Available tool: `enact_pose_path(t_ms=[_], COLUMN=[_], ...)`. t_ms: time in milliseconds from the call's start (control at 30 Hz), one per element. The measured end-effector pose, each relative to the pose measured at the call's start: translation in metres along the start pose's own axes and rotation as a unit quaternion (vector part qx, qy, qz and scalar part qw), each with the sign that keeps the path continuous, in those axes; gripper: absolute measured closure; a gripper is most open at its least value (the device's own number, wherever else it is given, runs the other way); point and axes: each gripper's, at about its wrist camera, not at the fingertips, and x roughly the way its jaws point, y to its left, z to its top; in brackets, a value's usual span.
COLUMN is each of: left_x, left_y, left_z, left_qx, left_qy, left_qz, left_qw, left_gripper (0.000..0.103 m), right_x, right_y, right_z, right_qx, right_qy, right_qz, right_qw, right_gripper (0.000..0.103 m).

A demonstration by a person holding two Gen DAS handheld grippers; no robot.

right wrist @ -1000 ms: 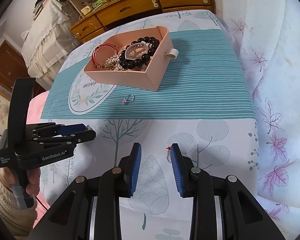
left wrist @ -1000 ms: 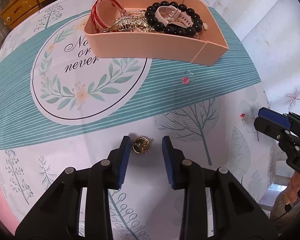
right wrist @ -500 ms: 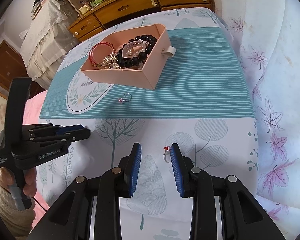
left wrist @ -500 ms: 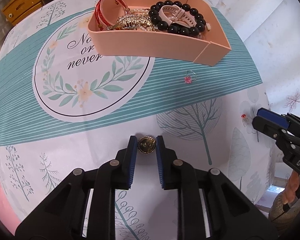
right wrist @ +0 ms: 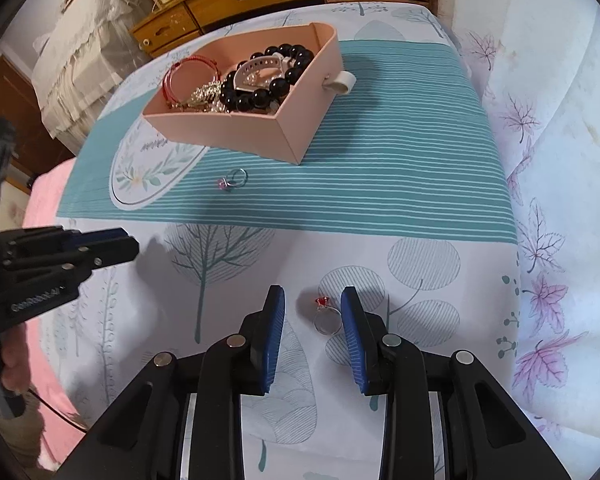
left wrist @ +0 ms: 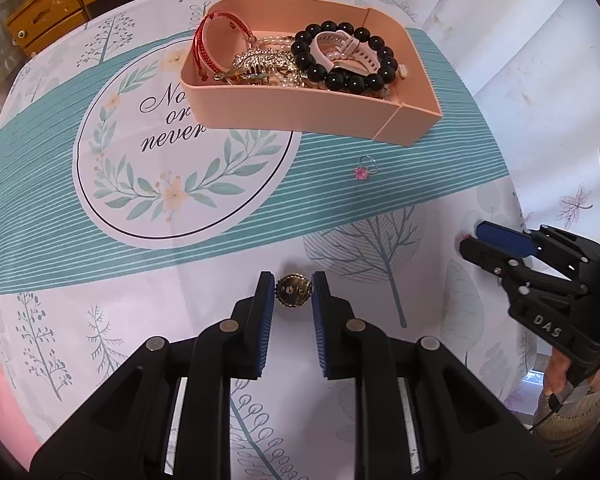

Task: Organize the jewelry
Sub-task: 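Grasp the gold coin pendant with the left gripper while the right grasps the red-stone ring, then carry the pendant and ring with both grippers into the pink box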

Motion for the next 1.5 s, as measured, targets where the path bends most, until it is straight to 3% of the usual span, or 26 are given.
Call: enact_pose_path(t_ms=[200,467,667,833,1033,1200,1267,1500], left_x=[0.0,0.0,0.001,0.001,0.002,0.001,0.0,-0.007], left_y=[0.004,0.004,0.004,0.003,0.003,0.004,0.004,0.006], left_z=[0.0,0.0,0.0,0.0,-0.001,-0.001,-0.001,0.0], left_qx=[-0.005,-0.009,-0.011,-0.01,-0.009,-0.011,-0.013,-0.013], left_qy=[0.004,0.004,0.003,0.005,0.007,0.005,0.005,0.0], left_qz=[-0.009,-0.012,-0.012,-0.016,-0.019,-0.019,-0.019,-0.021], left_qw=[0.9999,0.9999,0.9999,0.9998,0.9998,0.9997,0.9997,0.9997], left_gripper=[0.087,0.087,0.087,0.087,0.087,0.087,0.087,0.087], right_x=[0.007,0.008,0.0,0.003,0.005,0.006,0.006,-0.009], right_y=[0.005,-0.001,-0.004,-0.001,0.002,0.004,0.003,-0.001], right_z=[0.001,0.006,0.007,0.006,0.004,0.003,0.002,0.005], right_qx=[-0.01,0.0,0.004,-0.008,-0.017,-0.023,-0.022,-0.004], right_qy=[0.003,0.002,-0.006,0.022,0.023,0.019,0.017,-0.004], right_qz=[-0.008,0.002,0.003,-0.006,-0.013,-0.013,-0.011,0.009], right_qw=[1.0,1.0,1.0,1.0,1.0,0.999,1.0,1.0], right_gripper=[0.074,0.087,0.088,0.088,0.088,0.088,0.095,0.095])
